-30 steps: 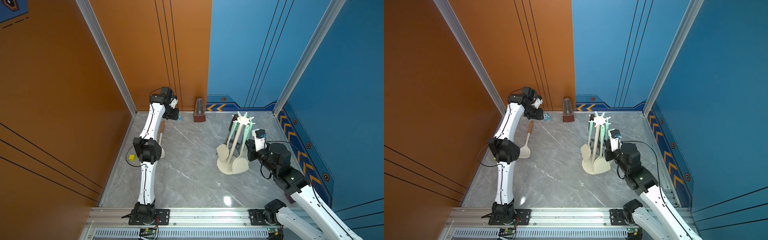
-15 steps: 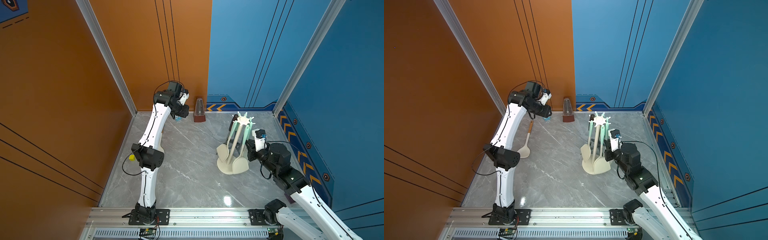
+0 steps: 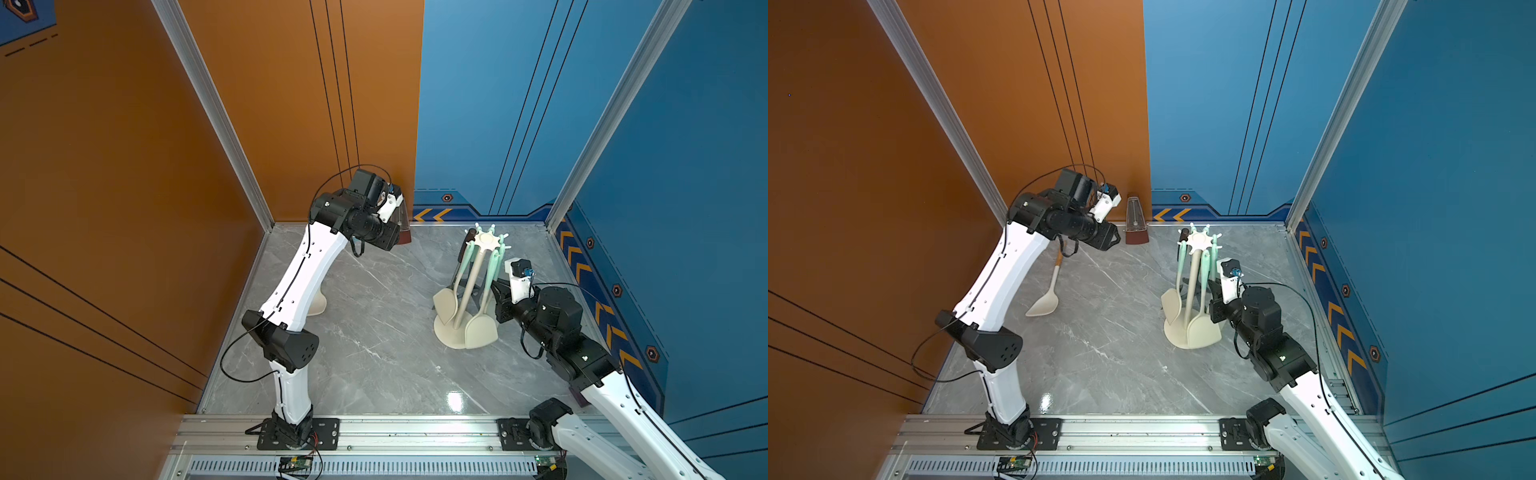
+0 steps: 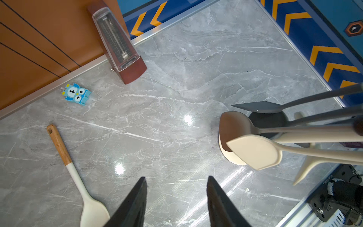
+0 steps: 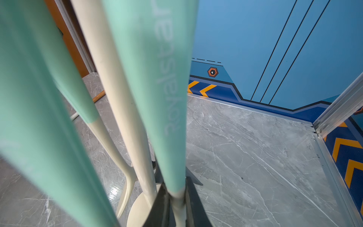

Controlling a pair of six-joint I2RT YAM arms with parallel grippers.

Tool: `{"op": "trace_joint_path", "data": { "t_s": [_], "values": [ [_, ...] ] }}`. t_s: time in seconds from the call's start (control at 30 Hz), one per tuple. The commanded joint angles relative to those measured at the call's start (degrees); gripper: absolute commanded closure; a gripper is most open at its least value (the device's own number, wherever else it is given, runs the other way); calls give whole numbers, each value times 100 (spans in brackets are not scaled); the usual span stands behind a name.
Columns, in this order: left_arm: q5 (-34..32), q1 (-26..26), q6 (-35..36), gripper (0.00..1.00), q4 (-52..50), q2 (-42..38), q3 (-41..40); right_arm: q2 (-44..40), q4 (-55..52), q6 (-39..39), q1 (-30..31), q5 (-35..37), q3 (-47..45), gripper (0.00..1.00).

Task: Take the spatula off the kitchen utensil rack
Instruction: Take off the spatula from the rack.

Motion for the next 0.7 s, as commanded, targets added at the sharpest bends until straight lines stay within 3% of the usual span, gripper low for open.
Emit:
{"op": "trace_joint_path", "data": {
  "t_s": [0.0, 0.1, 0.33, 0.43, 0.67],
  "values": [
    [-213, -197, -146, 49, 366, -454, -469, 24, -368, 160, 30, 96, -119, 85],
    [-330, -410, -134, 49, 1023, -1040, -1488, -28, -387, 168, 30, 114, -123, 85],
    [14, -502, -322, 46, 3693, -2920, -4592, -67, -403, 191, 55, 111, -131, 85],
    [201, -529, -424, 44, 4389, -3405, -5300, -26, -403, 182, 63, 96, -111, 85],
    [404, -863, -293, 42, 5040, -3897, -6105, 42, -404, 182, 74, 93, -102, 85]
  ]
}}
